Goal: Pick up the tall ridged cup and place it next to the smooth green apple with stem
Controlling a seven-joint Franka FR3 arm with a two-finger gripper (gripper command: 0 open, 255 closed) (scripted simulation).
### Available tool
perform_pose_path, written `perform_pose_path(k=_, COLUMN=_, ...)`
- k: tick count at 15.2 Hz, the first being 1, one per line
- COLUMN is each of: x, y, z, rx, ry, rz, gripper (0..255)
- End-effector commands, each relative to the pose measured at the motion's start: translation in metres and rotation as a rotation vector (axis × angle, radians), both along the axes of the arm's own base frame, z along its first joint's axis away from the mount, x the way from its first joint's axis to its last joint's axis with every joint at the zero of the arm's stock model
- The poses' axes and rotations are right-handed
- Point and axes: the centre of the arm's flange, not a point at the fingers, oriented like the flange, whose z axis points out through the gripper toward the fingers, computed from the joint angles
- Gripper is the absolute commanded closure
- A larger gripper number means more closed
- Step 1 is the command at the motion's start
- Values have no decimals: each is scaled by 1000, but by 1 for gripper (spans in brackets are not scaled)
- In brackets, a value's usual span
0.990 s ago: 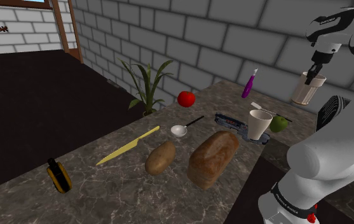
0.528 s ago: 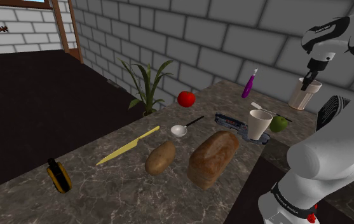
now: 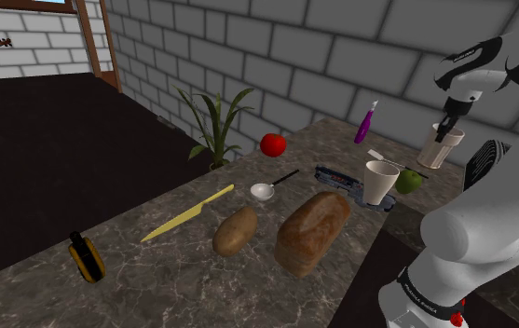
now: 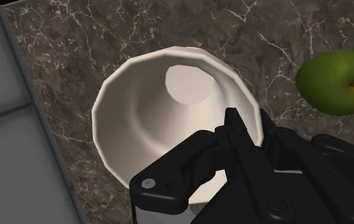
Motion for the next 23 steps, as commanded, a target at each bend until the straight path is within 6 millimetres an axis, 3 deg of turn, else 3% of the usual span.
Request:
perform_pose_path(k=1, x=-1, y=0, z=-10, rx=-1, ry=-1, rz=0, gripper=255)
perform_pose_path(k=14, x=-1, y=0, z=-80, rx=-1, ry=-1, rz=0, gripper=255)
perform_pose_path(k=22, x=-1, y=0, z=-80, rx=-1, ry=-1, rz=0, gripper=255)
perform_pose_path(k=23, x=-1, y=0, z=-80, rx=-1, ry=-1, rz=0, gripper=0)
